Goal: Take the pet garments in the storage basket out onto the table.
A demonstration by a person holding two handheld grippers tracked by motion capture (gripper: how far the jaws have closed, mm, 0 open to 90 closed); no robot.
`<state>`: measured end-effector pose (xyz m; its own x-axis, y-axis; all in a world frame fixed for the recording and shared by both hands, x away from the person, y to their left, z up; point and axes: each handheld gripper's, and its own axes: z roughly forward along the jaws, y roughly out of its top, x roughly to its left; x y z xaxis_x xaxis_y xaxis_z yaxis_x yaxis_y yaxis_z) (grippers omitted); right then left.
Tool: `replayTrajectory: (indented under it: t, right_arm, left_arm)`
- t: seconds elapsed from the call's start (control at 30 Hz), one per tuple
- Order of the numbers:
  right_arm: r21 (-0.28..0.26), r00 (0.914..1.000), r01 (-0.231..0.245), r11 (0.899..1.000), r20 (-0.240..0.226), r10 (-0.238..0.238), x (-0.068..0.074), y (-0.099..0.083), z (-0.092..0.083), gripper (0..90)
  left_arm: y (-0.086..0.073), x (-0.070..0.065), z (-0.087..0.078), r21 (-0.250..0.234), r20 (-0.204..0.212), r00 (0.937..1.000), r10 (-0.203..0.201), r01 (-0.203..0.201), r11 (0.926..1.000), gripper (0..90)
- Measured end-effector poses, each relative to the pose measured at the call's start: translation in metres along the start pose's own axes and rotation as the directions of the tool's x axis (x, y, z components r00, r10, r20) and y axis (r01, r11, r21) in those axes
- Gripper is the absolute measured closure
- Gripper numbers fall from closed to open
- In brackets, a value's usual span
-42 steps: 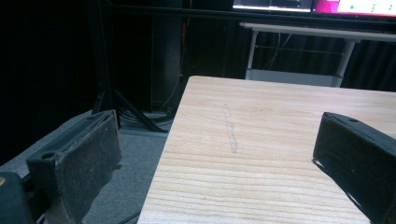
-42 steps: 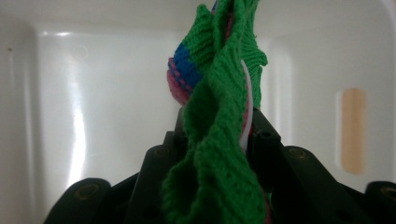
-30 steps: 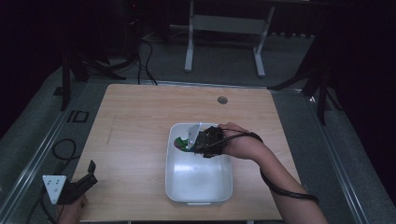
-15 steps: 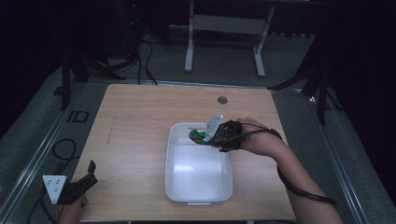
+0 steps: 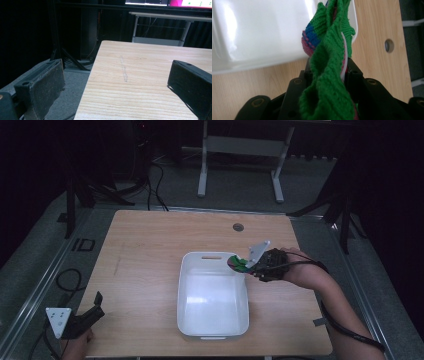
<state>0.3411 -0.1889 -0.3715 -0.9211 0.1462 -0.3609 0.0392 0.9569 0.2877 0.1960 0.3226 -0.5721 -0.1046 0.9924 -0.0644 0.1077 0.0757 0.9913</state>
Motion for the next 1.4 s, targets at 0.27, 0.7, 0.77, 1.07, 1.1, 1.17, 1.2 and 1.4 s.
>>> replayTrajectory:
  t: [0.27,0.7,0.77,1.07,1.1,1.17,1.2,1.4]
  right_arm:
    - [0.010,0.9983,-0.059,0.998,0.003,0.059,-0.005,-0.033,0.000,69.6]
    - [0.034,0.9873,-0.159,0.987,0.000,0.159,-0.014,-0.078,0.044,69.2]
    - [0.062,0.9852,-0.171,0.983,-0.003,0.172,-0.014,-0.081,0.057,69.2]
    - [0.093,0.9811,-0.187,0.978,0.068,0.181,-0.013,-0.092,0.110,69.1]
    - [0.092,0.9793,-0.196,0.976,0.067,0.191,-0.013,-0.093,0.114,69.1]
    - [0.103,0.9775,-0.207,0.973,0.060,0.202,-0.014,-0.095,0.122,68.9]
    - [0.111,0.9770,-0.211,0.971,0.056,0.206,-0.014,-0.096,0.126,68.6]
    - [0.130,0.9697,-0.243,0.961,0.004,0.244,-0.012,-0.102,0.138,66.1]
  left_arm:
    - [0.000,0.000,0.000,0.001,-0.001,1.0000,0.000,0.000,1.0000,1.4]
    - [0.000,0.000,0.000,-0.001,-0.001,1.0000,0.005,-0.005,1.0000,1.4]
    - [0.000,0.000,0.000,-0.001,0.000,1.0000,0.004,-0.004,1.0000,1.4]
    - [0.000,0.000,0.000,0.000,0.001,1.0000,0.003,-0.003,1.0000,1.3]
    - [0.000,0.000,0.000,0.000,0.001,1.0000,0.003,-0.003,1.0000,1.4]
    - [0.000,0.000,0.000,-0.001,0.001,1.0000,0.003,-0.003,1.0000,1.4]
    - [0.000,0.000,0.000,-0.001,0.001,1.0000,0.004,-0.004,1.0000,1.4]
    - [0.000,0.000,0.000,0.001,0.002,1.0000,0.003,-0.003,1.0000,1.4]
